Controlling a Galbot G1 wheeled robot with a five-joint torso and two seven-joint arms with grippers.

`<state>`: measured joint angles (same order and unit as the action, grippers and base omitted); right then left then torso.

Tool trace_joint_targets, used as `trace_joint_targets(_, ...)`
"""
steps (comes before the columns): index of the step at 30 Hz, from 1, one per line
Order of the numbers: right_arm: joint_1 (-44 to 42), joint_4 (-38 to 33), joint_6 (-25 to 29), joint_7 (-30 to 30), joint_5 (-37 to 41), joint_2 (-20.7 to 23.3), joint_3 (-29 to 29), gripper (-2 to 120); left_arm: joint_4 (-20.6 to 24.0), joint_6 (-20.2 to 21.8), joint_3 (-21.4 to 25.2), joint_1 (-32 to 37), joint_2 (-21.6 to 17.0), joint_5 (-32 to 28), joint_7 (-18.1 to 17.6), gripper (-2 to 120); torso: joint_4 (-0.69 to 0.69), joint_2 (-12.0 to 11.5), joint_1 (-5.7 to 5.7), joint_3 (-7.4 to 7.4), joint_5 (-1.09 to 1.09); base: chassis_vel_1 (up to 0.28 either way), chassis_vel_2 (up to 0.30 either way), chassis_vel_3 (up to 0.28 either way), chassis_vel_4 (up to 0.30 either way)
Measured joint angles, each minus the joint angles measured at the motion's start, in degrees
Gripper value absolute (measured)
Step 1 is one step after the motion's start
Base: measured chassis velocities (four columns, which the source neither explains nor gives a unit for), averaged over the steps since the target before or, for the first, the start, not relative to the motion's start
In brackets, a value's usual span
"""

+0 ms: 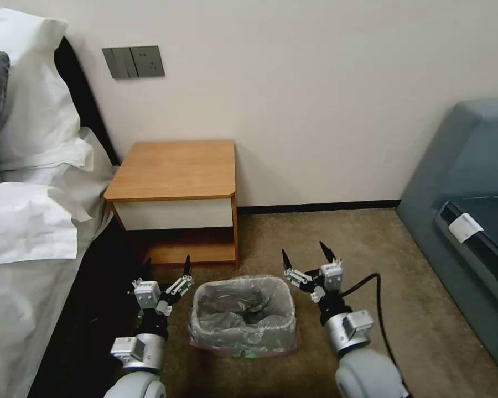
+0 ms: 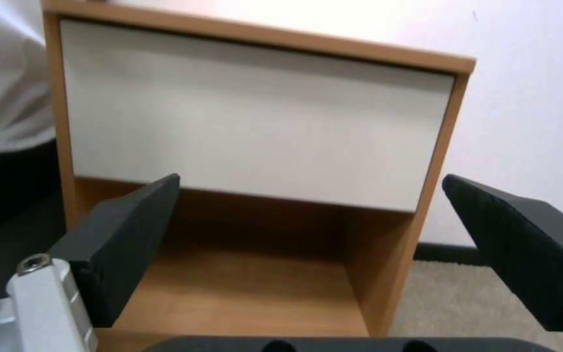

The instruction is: Pick up the garbage bag from the table and place it over the trash can.

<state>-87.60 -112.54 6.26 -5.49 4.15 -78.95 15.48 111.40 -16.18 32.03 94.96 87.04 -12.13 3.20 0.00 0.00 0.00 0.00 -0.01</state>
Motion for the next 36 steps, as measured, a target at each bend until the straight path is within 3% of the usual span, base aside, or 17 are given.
trace_joint_targets(6, -0.01, 2.60, 1.77, 0.01, -1.51, -1.40, 0.65, 100, -2.39, -0.76, -0.01, -1.02, 0.62, -0.13, 1.05, 100, 0.00, 0.00, 0.00, 0.00, 0.00, 0.000, 0.000, 0.000, 0.000)
trace_joint_targets(36, 0.08, 2.72, 2.16, 0.42, -1.29, -1.15, 1.34, 100, -2.13, -0.15, 0.01, -1.26, 0.59, -0.61, 1.47, 100, 0.00, 0.00, 0.00, 0.00, 0.01, 0.000, 0.000, 0.000, 0.000)
